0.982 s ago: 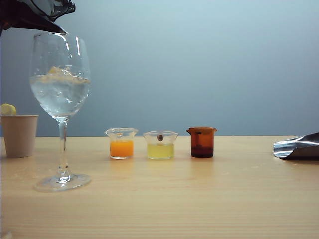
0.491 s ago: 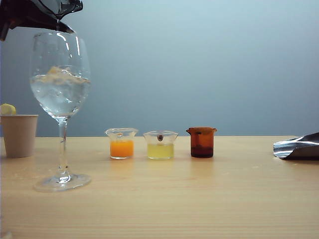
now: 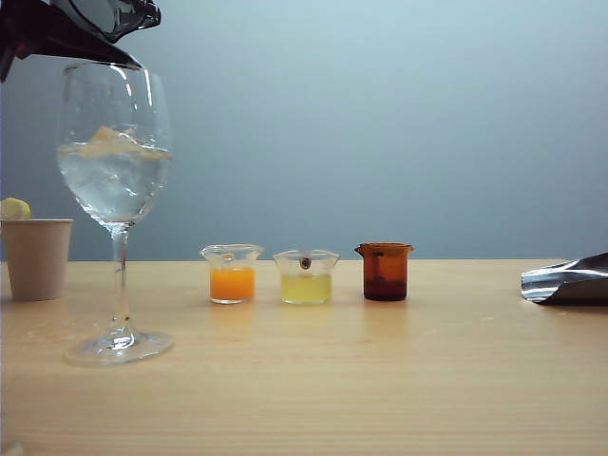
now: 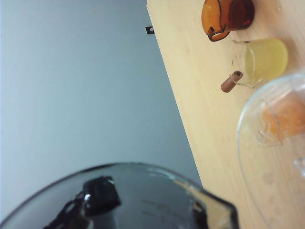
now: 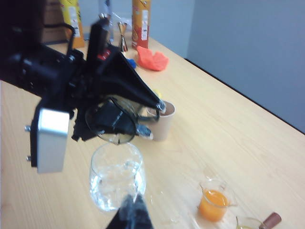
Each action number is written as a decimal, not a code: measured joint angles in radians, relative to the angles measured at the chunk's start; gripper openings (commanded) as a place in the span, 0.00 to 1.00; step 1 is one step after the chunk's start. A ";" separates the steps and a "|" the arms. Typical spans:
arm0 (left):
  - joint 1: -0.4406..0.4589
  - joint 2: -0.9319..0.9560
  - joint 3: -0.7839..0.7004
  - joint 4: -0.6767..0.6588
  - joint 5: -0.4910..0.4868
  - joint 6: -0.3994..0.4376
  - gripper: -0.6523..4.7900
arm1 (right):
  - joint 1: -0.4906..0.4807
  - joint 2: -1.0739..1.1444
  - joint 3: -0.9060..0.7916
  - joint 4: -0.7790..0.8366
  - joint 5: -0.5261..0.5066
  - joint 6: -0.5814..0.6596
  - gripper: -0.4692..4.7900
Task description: Pick up the first measuring cup from the left, pour the coconut rum inside into the goblet, and finally put the measuring cup back in its original place.
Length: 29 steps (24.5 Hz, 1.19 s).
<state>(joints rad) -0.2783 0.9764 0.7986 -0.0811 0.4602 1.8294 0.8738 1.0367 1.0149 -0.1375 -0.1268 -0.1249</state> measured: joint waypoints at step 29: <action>-0.004 0.023 0.000 0.177 -0.034 -0.872 0.24 | 0.000 0.000 0.000 0.034 -0.002 0.007 0.08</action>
<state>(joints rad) -0.2821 0.9993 0.7990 0.0956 0.4263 0.9577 0.8738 1.0367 1.0149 -0.1036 -0.1287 -0.1177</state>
